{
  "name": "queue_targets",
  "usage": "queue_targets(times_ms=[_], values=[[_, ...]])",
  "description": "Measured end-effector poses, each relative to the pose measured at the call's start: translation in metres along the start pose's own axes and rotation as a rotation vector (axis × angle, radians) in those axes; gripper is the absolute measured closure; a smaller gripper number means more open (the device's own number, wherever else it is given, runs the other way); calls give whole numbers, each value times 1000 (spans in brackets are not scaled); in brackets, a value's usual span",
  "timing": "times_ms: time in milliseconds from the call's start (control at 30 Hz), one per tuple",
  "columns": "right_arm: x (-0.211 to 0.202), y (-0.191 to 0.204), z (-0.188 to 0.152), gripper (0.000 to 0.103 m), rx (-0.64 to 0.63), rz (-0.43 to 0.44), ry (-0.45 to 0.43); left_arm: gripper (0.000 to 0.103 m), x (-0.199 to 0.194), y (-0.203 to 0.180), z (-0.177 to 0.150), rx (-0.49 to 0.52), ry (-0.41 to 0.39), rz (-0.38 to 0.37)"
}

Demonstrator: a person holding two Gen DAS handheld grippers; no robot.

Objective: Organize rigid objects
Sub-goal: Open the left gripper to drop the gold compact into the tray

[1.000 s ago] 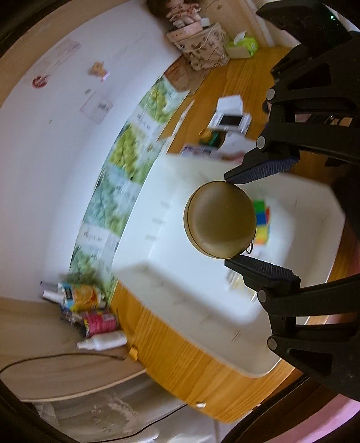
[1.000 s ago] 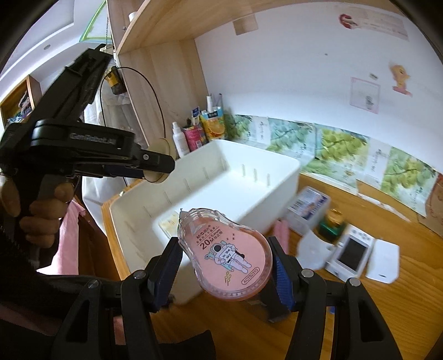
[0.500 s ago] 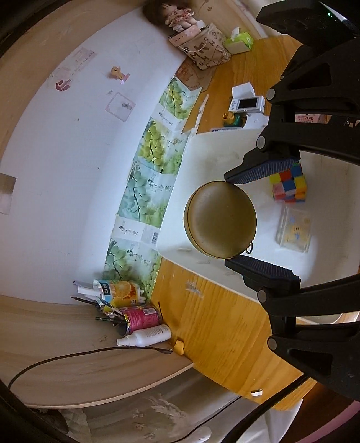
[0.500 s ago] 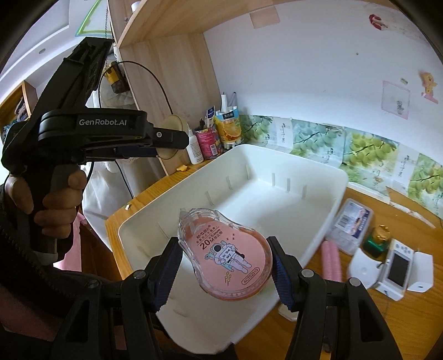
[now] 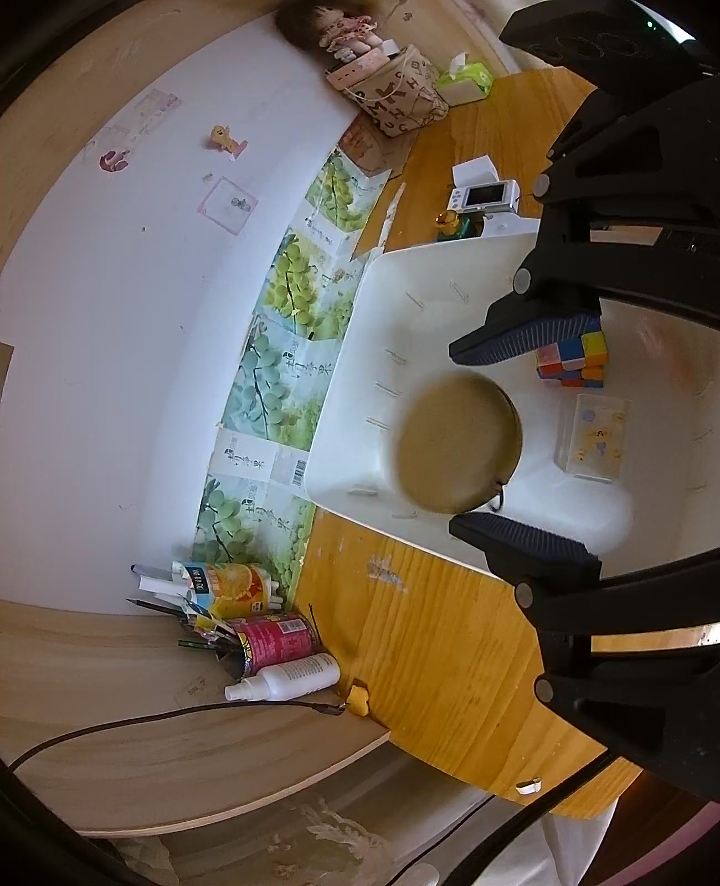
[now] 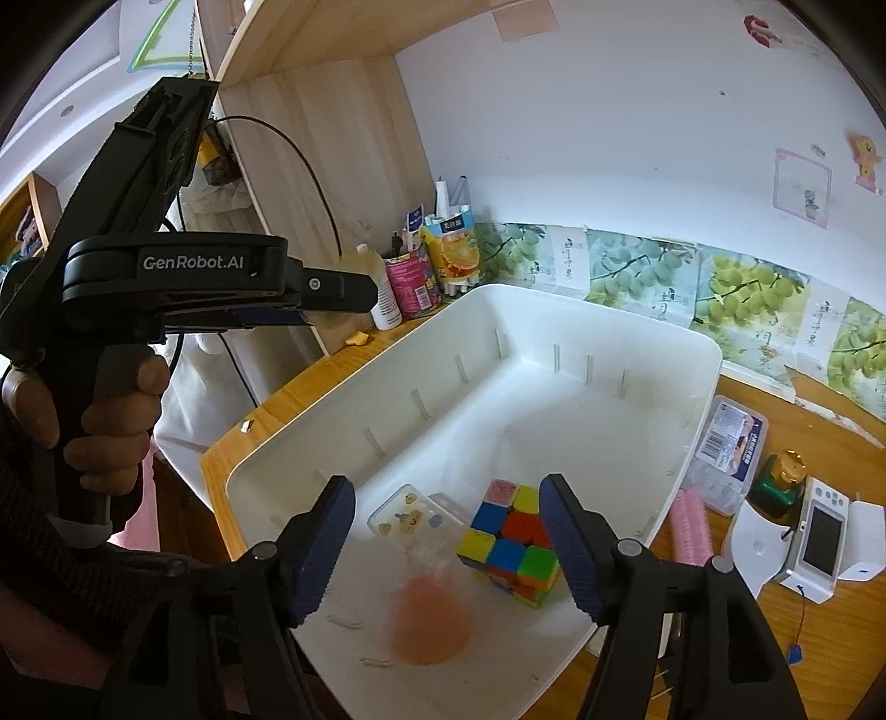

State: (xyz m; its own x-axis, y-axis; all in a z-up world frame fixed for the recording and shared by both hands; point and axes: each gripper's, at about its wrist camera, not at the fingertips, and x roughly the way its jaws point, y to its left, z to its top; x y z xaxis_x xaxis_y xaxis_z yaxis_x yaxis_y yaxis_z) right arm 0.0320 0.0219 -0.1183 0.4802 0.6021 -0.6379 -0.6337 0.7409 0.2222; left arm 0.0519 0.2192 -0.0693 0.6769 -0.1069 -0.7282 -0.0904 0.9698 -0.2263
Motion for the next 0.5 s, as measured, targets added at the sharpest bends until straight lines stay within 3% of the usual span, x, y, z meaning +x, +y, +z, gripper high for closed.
queue_targets(times_ms=[67,167,500], values=[[-3,-2,0,28,5,-13,-2,29,-1,-3,0,2,-7,-12],[-6,-5,-1,26,9,-23,-5,23,-4,-11,-1,17,-26,-37],[-28,-20,-9,23,26,-56,-9,23,-9,-44,-5,50,-33,-87]])
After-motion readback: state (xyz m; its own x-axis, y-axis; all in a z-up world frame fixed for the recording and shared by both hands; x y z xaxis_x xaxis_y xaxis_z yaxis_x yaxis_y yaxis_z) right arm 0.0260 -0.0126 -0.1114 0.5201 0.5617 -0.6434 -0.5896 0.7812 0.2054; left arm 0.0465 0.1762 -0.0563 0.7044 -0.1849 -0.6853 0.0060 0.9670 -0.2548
